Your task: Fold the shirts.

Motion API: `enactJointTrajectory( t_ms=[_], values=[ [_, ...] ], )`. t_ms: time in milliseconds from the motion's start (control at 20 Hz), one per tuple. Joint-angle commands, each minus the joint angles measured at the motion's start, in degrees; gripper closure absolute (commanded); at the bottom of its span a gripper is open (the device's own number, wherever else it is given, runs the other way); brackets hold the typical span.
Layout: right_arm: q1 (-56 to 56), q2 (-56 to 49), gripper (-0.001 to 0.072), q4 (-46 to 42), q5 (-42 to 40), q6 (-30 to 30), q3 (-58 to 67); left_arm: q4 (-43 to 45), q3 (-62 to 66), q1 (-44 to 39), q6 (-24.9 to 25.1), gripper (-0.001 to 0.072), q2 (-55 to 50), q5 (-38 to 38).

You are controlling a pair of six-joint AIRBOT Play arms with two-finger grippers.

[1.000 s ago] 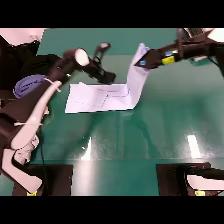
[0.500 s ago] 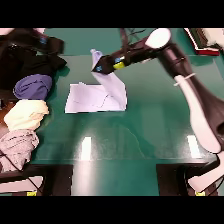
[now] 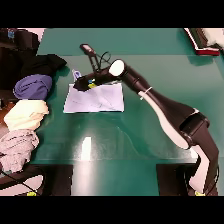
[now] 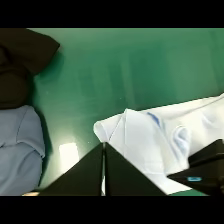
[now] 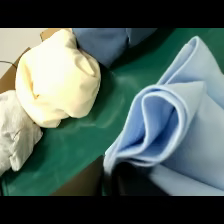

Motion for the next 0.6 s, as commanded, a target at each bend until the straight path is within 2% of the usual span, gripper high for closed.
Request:
enactJointTrajectory(
  t_ms=[0, 50, 150, 250, 400, 550],
  values=[
    [4.0, -2.19, 0.0244, 0.24, -8.94, -0.94, 0.09, 0.04, 0.04, 0.15, -0.09, 0.0682, 0.28, -1.88],
    [4.79, -2.12, 0.0137, 0.07, -8.9, -1.84, 0.83, 0.04, 0.04, 0.15, -0.07, 0.0682, 0.26, -2.38],
    [4.35, -0.74, 0.0137, -0.74, -5.16, -5.31, 2.58, 0.07, 0.04, 0.15, -0.07, 0.0682, 0.28, -3.04],
    [1.95, 3.63, 0.0137, -5.22, -0.92, -5.25, -0.13, 0.09, 0.04, 0.15, -0.02, 0.0682, 0.28, -4.59],
    [-4.94, 10.71, 0.0138, -12.39, 9.31, -4.92, -8.37, 0.09, -0.15, 0.15, -0.02, 0.0682, 0.2, -5.55],
    [-13.84, 16.98, 0.0138, -12.26, 15.47, -4.92, -20.7, -1.46, -2.45, 0.15, -0.04, 0.0681, -0.13, -5.25]
  ],
)
